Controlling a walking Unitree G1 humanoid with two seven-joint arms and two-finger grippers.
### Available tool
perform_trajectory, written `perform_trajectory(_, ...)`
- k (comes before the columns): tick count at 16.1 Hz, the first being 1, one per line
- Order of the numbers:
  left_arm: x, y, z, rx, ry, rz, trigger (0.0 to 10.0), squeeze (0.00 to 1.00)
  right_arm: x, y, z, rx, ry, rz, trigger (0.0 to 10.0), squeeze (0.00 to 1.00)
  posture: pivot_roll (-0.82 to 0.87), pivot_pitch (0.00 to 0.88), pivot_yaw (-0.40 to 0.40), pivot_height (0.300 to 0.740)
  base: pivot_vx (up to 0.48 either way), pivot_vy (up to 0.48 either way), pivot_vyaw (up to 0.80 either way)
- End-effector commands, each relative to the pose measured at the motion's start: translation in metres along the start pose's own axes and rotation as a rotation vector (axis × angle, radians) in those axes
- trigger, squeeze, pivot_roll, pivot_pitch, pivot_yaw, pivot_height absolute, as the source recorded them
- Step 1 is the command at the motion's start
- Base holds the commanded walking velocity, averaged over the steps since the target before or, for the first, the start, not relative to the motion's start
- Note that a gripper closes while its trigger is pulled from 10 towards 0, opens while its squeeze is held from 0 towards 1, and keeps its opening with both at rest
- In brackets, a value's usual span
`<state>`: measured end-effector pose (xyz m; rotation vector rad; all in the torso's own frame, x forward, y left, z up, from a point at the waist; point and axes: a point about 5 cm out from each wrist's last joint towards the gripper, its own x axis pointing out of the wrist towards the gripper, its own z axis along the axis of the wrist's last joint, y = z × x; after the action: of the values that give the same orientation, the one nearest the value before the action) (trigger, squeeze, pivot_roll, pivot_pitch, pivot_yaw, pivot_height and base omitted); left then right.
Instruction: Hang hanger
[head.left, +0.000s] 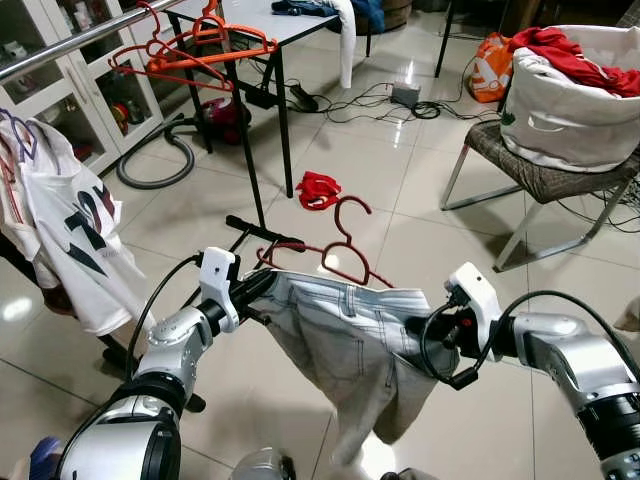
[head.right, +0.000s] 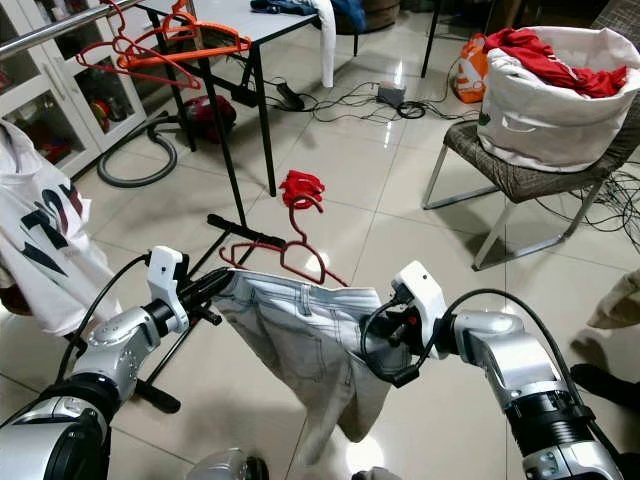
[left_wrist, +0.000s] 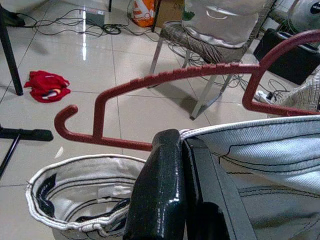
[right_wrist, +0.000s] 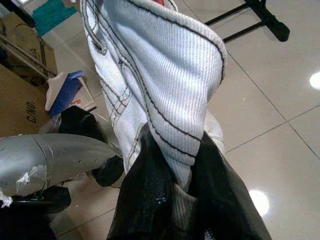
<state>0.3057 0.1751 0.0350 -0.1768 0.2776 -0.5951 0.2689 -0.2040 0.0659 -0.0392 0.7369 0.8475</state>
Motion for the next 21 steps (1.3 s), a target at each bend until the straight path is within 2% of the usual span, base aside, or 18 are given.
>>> perform_trajectory(1, -0.006, 0.016, 0.021, 0.046, -0.063, 0.062, 0.0, 0.00, -0.006, -0.007, -0.008, 0.005, 0.038, -0.048, 10.0, 0.08, -0.12, 0.000, 0.048, 0.740, 0.000, 0.000, 0.00)
perform_trajectory(3, -0.006, 0.018, 0.022, 0.048, -0.059, 0.069, 0.0, 0.00, -0.009, -0.006, -0.013, 0.001, 0.062, -0.040, 10.0, 0.08, -0.11, 0.000, 0.048, 0.740, 0.000, 0.000, 0.00)
perform_trajectory(7, -0.009, 0.021, 0.021, 0.056, -0.045, 0.086, 0.0, 0.00, -0.027, 0.001, -0.019, -0.016, 0.085, 0.037, 10.0, 0.08, -0.11, 0.000, 0.045, 0.740, 0.000, 0.000, 0.00)
perform_trajectory(9, -0.007, 0.020, 0.024, 0.072, -0.047, 0.081, 0.0, 0.00, -0.031, 0.001, -0.022, -0.005, 0.086, 0.046, 10.0, 0.08, -0.12, 0.000, 0.046, 0.740, 0.000, 0.000, 0.00)
perform_trajectory(13, -0.001, 0.018, 0.034, 0.128, -0.068, 0.075, 0.0, 0.00, -0.028, 0.003, -0.032, 0.001, 0.122, 0.051, 10.0, 0.08, -0.12, 0.000, 0.046, 0.740, 0.000, 0.000, 0.00)
perform_trajectory(16, -0.004, 0.026, 0.046, 0.200, -0.096, 0.155, 0.0, 0.00, -0.027, -0.004, -0.036, 0.012, 0.131, -0.002, 10.0, 0.08, -0.12, 0.000, 0.052, 0.740, 0.000, 0.000, 0.00)
perform_trajectory(17, -0.002, 0.028, 0.057, 0.242, -0.140, 0.188, 0.0, 0.00, -0.016, -0.009, -0.036, 0.052, 0.105, -0.060, 10.0, 0.08, -0.12, 0.000, 0.052, 0.740, 0.000, 0.000, 0.00)
perform_trajectory(19, 0.001, 0.026, 0.069, 0.300, -0.184, 0.190, 0.0, 0.00, -0.006, -0.004, -0.039, 0.064, 0.110, -0.047, 10.0, 0.08, -0.12, 0.000, 0.052, 0.740, 0.000, 0.000, 0.00)
perform_trajectory(21, 0.001, 0.026, 0.069, 0.300, -0.184, 0.190, 0.0, 0.00, -0.006, -0.004, -0.039, 0.064, 0.110, -0.047, 10.0, 0.08, -0.12, 0.000, 0.052, 0.740, 0.000, 0.000, 0.00)
